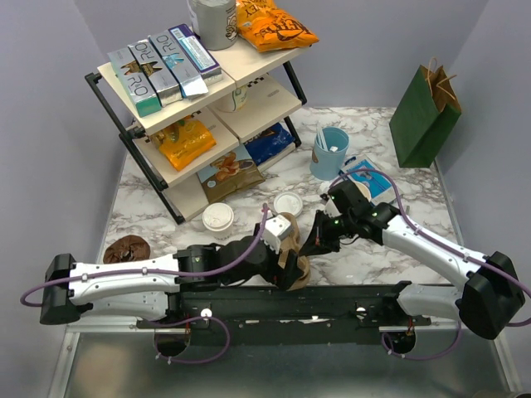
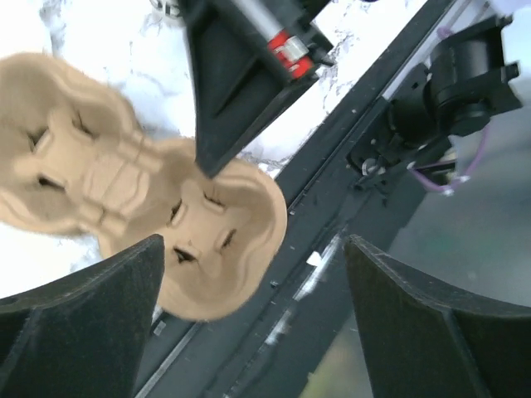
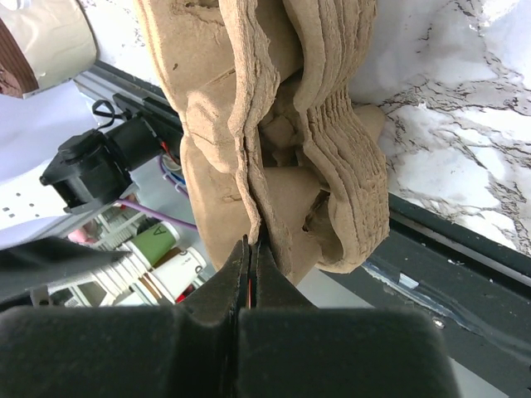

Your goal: Pack the takeout coffee

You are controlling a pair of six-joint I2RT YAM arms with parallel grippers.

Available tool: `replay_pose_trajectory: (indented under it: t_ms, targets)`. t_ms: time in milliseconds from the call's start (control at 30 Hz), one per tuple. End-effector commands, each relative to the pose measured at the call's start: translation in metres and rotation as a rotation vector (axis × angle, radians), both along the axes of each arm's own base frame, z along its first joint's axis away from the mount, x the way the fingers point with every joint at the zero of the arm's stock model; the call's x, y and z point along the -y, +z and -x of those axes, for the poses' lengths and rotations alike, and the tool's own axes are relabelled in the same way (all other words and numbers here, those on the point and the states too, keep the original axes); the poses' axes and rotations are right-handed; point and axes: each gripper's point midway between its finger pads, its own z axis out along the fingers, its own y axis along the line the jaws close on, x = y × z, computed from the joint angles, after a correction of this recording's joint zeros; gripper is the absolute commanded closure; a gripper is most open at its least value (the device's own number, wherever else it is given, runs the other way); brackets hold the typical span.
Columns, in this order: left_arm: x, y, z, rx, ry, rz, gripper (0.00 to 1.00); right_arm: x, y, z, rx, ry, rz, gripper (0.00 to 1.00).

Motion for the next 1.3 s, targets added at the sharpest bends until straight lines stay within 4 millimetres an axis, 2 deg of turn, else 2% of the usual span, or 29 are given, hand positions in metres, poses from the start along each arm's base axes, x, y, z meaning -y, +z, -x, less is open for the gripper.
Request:
replay_pose_trajectory:
  t_ms: [0, 67, 233, 533, 700, 833, 933, 1067, 1200, 1267]
  targets:
    - [0.008, -0.013, -0.009, 0.155, -0.045, -0.144, 0.09, -0.002, 0.007, 0.0, -0.002, -0.003, -0.023, 0.99]
    - [0.01, -0.023, -0.012, 0.165, -0.042, -0.196, 0.12, -0.002, 0.007, 0.001, -0.007, -0.005, -0.022, 0.99]
    - [0.013, -0.026, -0.021, 0.205, -0.007, -0.231, 0.18, -0.002, 0.007, 0.0, -0.01, -0.005, -0.022, 0.99]
    - [0.035, -0.019, 0.0, 0.16, -0.124, -0.117, 0.18, -0.002, 0.004, -0.002, -0.012, -0.014, -0.012, 0.99]
    - [0.041, -0.027, -0.009, 0.162, -0.088, -0.177, 0.27, -0.002, 0.003, -0.003, -0.008, -0.021, -0.009, 0.99]
    - [0.046, -0.026, -0.01, 0.169, -0.089, -0.183, 0.3, -0.003, 0.004, -0.004, -0.011, -0.023, -0.011, 0.99]
    - [0.046, -0.028, -0.008, 0.154, -0.098, -0.182, 0.31, -0.002, 0.004, -0.004, -0.009, -0.022, -0.012, 0.99]
    - [0.04, -0.032, -0.012, 0.15, -0.054, -0.195, 0.42, -0.002, 0.004, -0.004, -0.004, -0.023, -0.012, 0.99]
    - [0.042, -0.03, -0.01, 0.141, -0.069, -0.177, 0.43, -0.002, 0.005, -0.005, 0.001, -0.027, -0.01, 0.99]
    - [0.042, -0.029, -0.007, 0.136, -0.081, -0.169, 0.41, -0.002, 0.004, -0.005, 0.0, -0.027, -0.009, 0.99]
